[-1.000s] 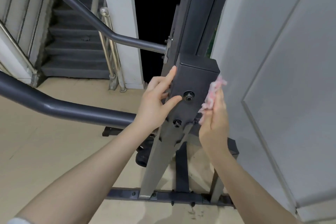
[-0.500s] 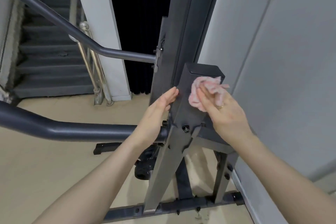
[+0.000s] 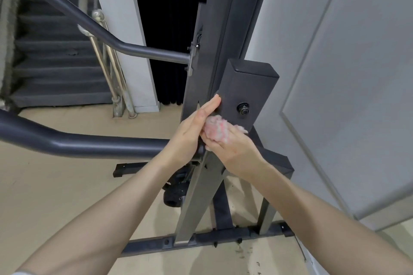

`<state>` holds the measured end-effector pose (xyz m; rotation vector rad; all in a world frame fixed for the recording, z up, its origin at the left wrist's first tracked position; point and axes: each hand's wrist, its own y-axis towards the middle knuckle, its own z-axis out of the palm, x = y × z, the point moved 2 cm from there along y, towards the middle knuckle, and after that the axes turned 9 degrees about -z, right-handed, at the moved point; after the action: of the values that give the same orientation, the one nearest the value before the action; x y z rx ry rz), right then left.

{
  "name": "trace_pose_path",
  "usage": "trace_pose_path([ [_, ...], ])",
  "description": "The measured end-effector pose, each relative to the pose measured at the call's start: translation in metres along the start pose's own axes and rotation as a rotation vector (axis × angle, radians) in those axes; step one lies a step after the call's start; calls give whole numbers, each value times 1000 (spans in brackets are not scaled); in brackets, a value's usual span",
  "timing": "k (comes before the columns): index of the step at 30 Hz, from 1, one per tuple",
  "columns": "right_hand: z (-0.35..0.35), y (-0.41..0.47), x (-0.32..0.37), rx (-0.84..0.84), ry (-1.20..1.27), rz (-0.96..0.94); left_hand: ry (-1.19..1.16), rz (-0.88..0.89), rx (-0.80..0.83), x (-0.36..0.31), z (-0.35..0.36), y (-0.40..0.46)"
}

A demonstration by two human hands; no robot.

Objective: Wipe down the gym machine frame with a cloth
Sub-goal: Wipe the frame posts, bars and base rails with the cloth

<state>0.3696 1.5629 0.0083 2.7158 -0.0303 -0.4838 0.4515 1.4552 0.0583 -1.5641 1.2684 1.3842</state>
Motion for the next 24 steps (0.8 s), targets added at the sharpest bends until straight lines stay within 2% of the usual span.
trace_pose_path([
  [2, -7, -2, -11, -13, -80, -76, 38, 11, -2, -2, -3, 1],
  [3, -9, -13, -17, 8, -98, -54, 64, 18, -3, -2, -3, 1],
  [4, -10, -29, -24, 57, -49, 28, 86, 22, -9, 0, -3, 0],
  [6, -18, -51, -35, 115, 212, 224, 131, 28, -28, 3, 1, 0],
  [7, -23, -52, -39, 63, 282, 238, 149, 37, -40, 5, 3, 1],
  [9, -28, -37, -41, 20, 251, 203, 141, 51, -63, 6, 9, 2],
  [11, -34, -24, -34, -51, 437, 256, 125, 56, -86, 6, 11, 2],
  [12, -34, -27, -32, -48, 413, 269, 141, 58, -94, 6, 12, 1],
  [14, -29, -46, -35, -98, 479, 341, 238, 66, -113, 6, 12, 0],
  [16, -17, -67, -40, -80, 716, 495, 411, 76, -168, 3, 15, -2],
  [17, -15, -71, -37, -78, 782, 505, 469, 73, -208, 2, 17, -3],
  [20, -9, -64, -14, -241, 955, 575, 499, 7, -245, 6, 27, -8],
  [24, -4, -45, 6, -445, 986, 781, 673, -97, -345, 33, 36, -16],
])
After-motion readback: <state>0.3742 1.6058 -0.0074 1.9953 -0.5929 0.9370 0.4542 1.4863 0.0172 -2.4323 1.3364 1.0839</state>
